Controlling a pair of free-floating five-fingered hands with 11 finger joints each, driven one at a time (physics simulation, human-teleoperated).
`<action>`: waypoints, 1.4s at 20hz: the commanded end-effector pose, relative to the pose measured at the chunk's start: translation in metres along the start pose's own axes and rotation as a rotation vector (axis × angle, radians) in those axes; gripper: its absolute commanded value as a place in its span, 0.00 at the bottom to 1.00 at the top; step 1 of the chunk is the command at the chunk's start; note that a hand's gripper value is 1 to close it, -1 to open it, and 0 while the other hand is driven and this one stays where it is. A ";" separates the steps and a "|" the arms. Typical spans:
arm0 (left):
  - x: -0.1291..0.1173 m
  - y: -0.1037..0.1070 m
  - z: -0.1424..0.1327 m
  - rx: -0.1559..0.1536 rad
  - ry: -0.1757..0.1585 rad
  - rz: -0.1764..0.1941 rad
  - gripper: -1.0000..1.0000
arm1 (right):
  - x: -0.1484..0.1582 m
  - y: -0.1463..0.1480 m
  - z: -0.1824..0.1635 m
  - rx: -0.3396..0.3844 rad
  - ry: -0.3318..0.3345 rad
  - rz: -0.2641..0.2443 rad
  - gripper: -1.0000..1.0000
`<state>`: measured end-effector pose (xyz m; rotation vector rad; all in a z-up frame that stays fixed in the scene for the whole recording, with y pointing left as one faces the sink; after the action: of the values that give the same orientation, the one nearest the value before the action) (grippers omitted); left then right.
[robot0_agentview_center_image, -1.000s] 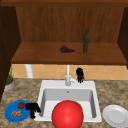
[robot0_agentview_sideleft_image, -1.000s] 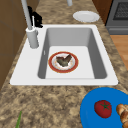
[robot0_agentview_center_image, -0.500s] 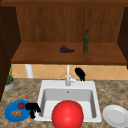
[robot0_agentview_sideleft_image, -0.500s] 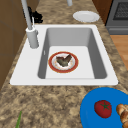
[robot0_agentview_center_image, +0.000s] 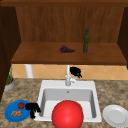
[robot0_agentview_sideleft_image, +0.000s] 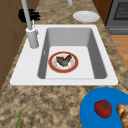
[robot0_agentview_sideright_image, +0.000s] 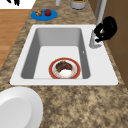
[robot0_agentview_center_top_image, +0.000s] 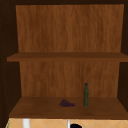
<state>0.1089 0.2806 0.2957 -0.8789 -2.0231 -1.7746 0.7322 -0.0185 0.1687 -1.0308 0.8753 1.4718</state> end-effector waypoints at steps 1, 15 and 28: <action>0.000 0.000 0.000 0.000 0.000 0.000 0.50 | 0.002 -0.006 0.032 0.010 -0.017 0.026 1.00; 0.000 0.000 0.000 0.000 0.000 0.000 0.50 | 0.036 -0.007 0.036 0.002 0.296 0.074 1.00; 0.000 0.000 0.000 0.000 0.000 0.000 0.50 | -0.004 -0.003 0.001 0.021 0.195 0.038 0.00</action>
<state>0.1089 0.2806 0.2957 -0.8789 -2.0231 -1.7746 0.7350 -0.0107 0.1604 -1.2175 1.1014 1.3700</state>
